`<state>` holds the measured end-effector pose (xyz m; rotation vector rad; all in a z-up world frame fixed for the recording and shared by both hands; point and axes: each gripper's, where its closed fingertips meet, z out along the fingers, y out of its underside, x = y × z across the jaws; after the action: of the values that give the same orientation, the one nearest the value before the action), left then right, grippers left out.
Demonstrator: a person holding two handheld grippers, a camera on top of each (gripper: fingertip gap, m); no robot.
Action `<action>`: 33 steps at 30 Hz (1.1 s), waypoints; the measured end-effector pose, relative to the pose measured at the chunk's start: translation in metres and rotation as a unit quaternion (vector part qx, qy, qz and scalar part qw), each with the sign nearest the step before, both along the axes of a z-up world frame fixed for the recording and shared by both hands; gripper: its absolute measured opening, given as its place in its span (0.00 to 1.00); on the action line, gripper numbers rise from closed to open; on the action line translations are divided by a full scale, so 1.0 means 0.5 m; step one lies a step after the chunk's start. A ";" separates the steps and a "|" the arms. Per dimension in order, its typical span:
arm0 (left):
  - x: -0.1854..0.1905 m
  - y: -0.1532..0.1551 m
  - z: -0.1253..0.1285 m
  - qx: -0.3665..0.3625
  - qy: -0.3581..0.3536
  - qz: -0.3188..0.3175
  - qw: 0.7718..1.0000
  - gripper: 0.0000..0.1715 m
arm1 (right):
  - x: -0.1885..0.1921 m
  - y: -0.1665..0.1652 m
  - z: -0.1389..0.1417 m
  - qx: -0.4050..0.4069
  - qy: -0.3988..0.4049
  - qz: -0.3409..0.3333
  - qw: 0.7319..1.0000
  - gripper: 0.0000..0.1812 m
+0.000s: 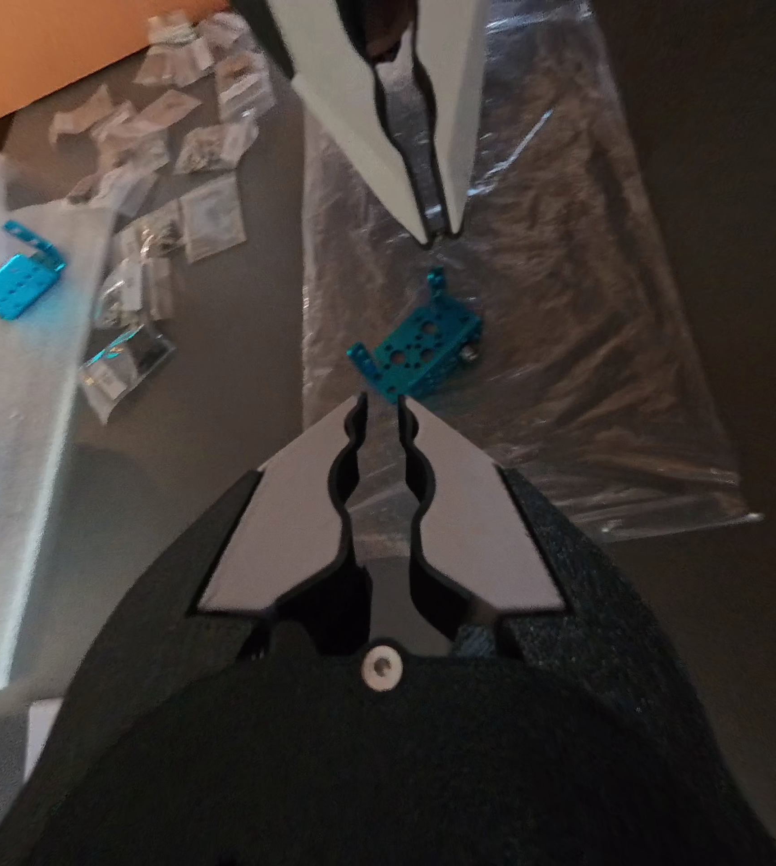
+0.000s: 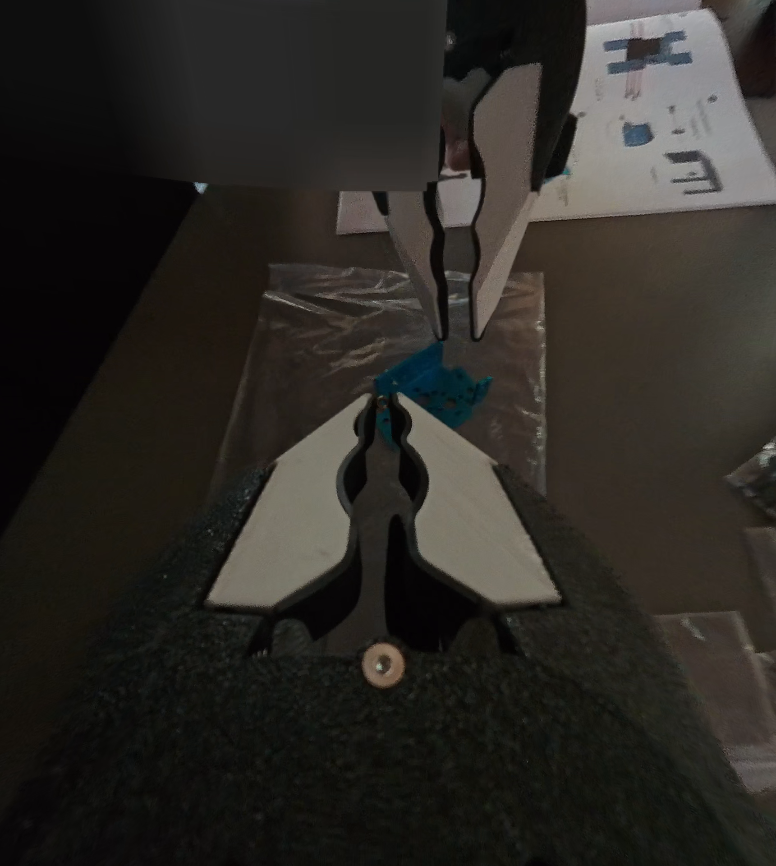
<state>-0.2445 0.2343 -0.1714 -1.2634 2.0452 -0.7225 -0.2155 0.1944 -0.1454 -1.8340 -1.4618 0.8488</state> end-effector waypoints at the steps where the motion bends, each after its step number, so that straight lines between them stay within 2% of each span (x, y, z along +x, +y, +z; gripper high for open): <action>1: 0.003 0.015 0.000 0.005 -0.003 0.016 1.000 0.07 | 0.003 0.010 -0.005 0.019 -0.015 -0.001 1.000 0.02; 3: 0.001 0.028 -0.006 0.004 0.004 0.030 1.000 0.07 | 0.009 0.024 -0.020 0.041 -0.053 0.006 0.998 0.02; 7: -0.011 0.006 0.000 -0.006 0.014 0.010 1.000 0.07 | 0.009 0.012 -0.035 0.028 -0.076 0.047 0.996 0.02; 12: -0.004 -0.027 -0.012 -0.017 0.023 -0.010 1.000 0.15 | 0.014 0.015 -0.043 0.008 -0.059 0.036 0.998 0.03; 22: 0.022 0.006 -0.024 -0.004 0.007 0.037 0.999 0.15 | -0.003 -0.001 -0.038 -0.037 -0.021 0.038 0.998 0.02; 26: 0.002 -0.009 -0.021 -0.019 0.030 0.016 0.999 0.05 | -0.015 0.029 -0.020 0.007 0.002 0.015 1.000 0.02; 28: -0.003 -0.023 -0.019 -0.034 0.037 0.005 0.999 0.05 | -0.020 0.043 -0.021 0.042 -0.004 0.008 0.999 0.02; 31: -0.010 -0.048 -0.034 -0.042 0.062 -0.016 0.997 0.05 | -0.039 0.038 -0.038 0.024 -0.011 0.012 1.000 0.02; 33: -0.011 -0.061 -0.041 -0.041 0.070 -0.027 0.996 0.00 | -0.048 0.035 -0.048 0.020 -0.019 0.017 0.999 0.03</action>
<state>-0.2500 0.2041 -0.1917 -1.3428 2.1893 -0.7702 -0.2396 0.2119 -0.1696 -1.8101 -1.5264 0.7979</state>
